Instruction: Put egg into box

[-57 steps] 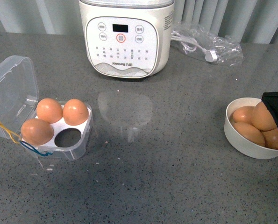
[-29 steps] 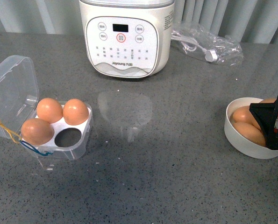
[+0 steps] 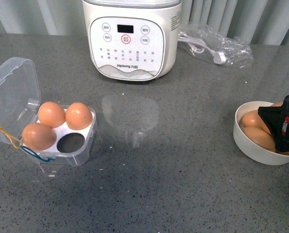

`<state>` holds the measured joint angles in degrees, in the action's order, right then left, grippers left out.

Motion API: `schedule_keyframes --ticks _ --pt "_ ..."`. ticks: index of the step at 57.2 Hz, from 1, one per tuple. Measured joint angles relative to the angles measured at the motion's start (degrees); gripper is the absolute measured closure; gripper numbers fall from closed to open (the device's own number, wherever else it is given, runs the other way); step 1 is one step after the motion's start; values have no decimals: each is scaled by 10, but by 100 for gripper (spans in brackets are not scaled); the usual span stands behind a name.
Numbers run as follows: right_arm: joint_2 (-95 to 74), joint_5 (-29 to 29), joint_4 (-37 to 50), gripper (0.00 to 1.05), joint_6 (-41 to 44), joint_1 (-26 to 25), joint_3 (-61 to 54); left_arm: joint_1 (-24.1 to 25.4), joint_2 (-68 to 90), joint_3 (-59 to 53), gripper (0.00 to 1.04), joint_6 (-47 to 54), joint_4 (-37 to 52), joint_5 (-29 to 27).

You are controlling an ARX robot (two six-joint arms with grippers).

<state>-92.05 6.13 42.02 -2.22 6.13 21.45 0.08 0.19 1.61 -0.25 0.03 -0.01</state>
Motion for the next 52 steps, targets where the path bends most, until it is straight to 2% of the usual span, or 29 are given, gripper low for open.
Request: schedule_keyframes --ticks 34,39,48,52 --pt "-60 -2 26 8 13 0 33 0 0 0 7 0 0 0" --pt "-63 -2 29 19 13 2 34 0 0 0 7 0 0 0" --pt "-67 -5 29 49 9 8 35 0 0 0 7 0 0 0" --pt "-66 -8 30 58 7 8 35 0 0 0 7 0 0 0"
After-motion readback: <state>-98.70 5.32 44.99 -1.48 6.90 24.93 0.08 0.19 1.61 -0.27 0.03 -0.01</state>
